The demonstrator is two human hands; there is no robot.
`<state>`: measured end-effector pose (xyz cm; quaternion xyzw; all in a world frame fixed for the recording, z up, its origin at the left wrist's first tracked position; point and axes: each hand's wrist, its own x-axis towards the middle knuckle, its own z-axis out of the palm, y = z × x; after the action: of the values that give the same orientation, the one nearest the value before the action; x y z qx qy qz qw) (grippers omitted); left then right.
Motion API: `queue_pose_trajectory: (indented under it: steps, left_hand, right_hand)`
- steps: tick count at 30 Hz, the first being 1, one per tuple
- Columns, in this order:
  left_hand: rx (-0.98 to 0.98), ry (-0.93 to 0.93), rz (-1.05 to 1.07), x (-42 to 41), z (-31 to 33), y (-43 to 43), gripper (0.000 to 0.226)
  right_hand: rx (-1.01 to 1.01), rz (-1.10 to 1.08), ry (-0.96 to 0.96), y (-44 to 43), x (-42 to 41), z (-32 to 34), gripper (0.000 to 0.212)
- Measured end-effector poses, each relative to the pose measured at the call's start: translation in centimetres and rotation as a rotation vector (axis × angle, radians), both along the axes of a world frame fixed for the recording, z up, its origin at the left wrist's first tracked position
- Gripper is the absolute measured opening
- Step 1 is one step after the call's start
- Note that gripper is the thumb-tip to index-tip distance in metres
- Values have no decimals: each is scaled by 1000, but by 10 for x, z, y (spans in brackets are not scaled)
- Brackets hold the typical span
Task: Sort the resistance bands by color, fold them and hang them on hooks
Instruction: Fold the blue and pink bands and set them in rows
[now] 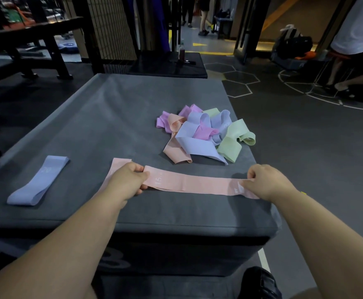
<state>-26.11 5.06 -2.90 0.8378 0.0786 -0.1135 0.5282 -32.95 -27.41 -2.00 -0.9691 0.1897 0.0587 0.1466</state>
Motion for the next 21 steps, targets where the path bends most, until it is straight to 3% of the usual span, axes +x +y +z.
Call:
queue_pose_trajectory:
  steps: [5, 9, 14, 17, 21]
  left_hand:
    - [-29, 11, -25, -3, 1, 0, 1]
    - [54, -22, -58, -11, 0, -3, 6]
    - [406, -125, -143, -14, -4, 2, 14]
    - [638, -264, -184, -19, -5, -2, 32]
    - [720, -495, -306, -26, -10, -16, 40]
  right_hand:
    - [90, -13, -56, -8, -6, 7, 23]
    - [90, -8, -36, -12, -11, 6, 26]
    - [81, -18, -48, -13, -18, 5, 32]
    - [-23, -5, -70, -11, -19, 5, 39]
    - [-45, 183, -190, 18, -22, -5, 41]
